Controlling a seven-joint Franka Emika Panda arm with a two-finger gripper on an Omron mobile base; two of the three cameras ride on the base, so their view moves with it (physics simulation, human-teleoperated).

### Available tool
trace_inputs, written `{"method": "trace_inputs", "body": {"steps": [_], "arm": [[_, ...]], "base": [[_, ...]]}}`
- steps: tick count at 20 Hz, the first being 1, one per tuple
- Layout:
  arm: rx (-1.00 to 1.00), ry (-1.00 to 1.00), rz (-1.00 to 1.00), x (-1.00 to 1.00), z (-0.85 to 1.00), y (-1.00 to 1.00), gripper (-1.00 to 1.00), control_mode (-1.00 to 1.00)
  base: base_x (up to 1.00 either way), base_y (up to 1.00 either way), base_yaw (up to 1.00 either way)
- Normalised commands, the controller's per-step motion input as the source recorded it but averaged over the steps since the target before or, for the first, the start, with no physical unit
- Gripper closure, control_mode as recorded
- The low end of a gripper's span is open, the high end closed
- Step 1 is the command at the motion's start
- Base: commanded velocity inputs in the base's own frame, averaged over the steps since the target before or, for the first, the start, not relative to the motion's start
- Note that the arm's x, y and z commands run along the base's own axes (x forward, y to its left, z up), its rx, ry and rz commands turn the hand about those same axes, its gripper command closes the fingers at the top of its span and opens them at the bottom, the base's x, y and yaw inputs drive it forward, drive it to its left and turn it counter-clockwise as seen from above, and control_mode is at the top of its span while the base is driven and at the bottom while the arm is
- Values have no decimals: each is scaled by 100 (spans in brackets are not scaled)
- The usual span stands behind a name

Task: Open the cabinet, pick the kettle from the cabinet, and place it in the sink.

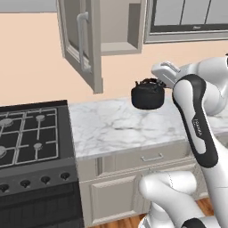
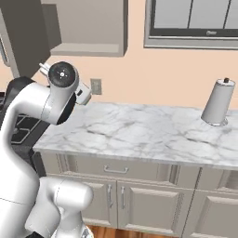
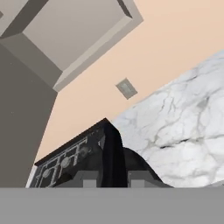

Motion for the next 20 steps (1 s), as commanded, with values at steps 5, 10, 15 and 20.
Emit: {"method": "trace_inputs", "body": {"steps": [5,10,15,20], "arm": [[0,0,0,0,0,0,100,100],[0,0,0,0,0,0,100,100],[0,0,0,0,0,0,100,100],[0,0,0,0,0,0,100,100]], "base": [[-45,0,-5],[-36,-1,-32],[-19,0,-70],[-6,0,-89]]}}
